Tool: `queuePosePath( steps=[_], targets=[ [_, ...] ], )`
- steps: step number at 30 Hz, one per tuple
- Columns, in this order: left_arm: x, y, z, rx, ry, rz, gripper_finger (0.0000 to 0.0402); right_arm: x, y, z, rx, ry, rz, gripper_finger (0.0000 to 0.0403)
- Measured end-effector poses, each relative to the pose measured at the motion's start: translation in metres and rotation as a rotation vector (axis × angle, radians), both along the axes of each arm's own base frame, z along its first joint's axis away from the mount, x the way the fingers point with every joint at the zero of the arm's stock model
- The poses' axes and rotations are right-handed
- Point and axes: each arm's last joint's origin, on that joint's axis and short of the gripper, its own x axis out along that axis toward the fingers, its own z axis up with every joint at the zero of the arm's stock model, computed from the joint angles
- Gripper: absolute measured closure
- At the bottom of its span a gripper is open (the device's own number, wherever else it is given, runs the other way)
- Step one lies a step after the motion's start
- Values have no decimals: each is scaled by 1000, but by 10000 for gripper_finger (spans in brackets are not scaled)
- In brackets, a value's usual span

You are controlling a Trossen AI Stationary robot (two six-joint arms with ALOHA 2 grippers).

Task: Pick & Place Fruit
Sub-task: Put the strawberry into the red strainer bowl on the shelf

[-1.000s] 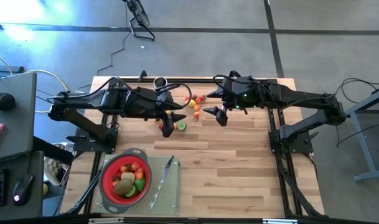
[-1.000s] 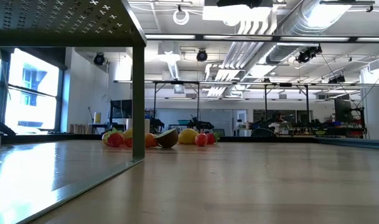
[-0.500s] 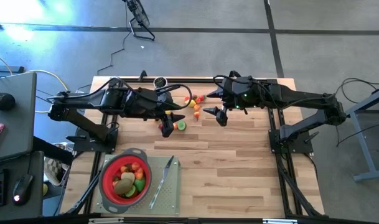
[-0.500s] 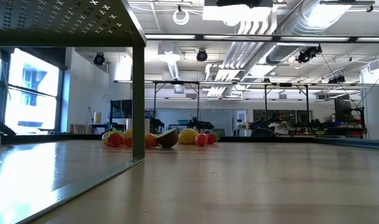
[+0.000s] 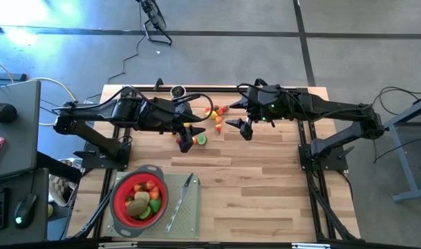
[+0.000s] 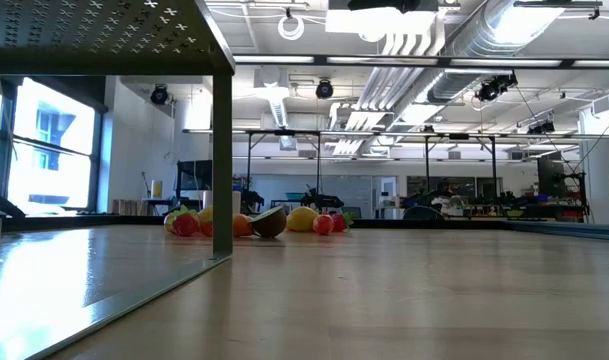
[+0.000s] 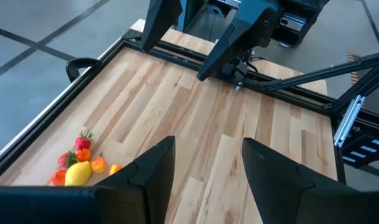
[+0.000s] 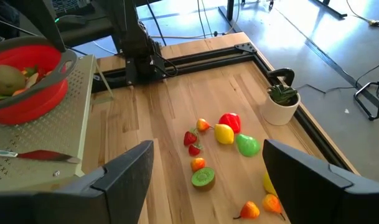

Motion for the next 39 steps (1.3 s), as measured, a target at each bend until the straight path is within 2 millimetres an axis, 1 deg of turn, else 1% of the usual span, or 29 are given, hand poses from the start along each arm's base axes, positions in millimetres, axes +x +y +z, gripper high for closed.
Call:
queuePosePath(
  steps=[7,10,14,16,22,27,30,33,39],
  targets=[
    [1,0,2,12,-25,-7,220,0,0,0,0,0,0,109],
    [1,0,2,96,-6,-48,220,0,0,0,0,0,0,109],
    [1,0,2,259,32,-128,220,0,0,0,0,0,0,109],
    [2,0,3,305,34,-150,220,0,0,1,6,-11,-3,109],
    [5,-1,12,321,-55,-143,220,2,-1,4,-8,-45,-24,109],
    [4,0,8,365,-10,-168,220,3,-1,6,-8,-72,-20,109],
    [4,0,8,364,-5,-169,220,3,-1,7,-8,-84,-17,109],
    [8,-1,6,358,-5,-167,220,3,0,7,-8,-85,-14,109],
    [11,-1,3,358,6,-169,220,3,0,8,-8,-88,-14,109]
  ],
)
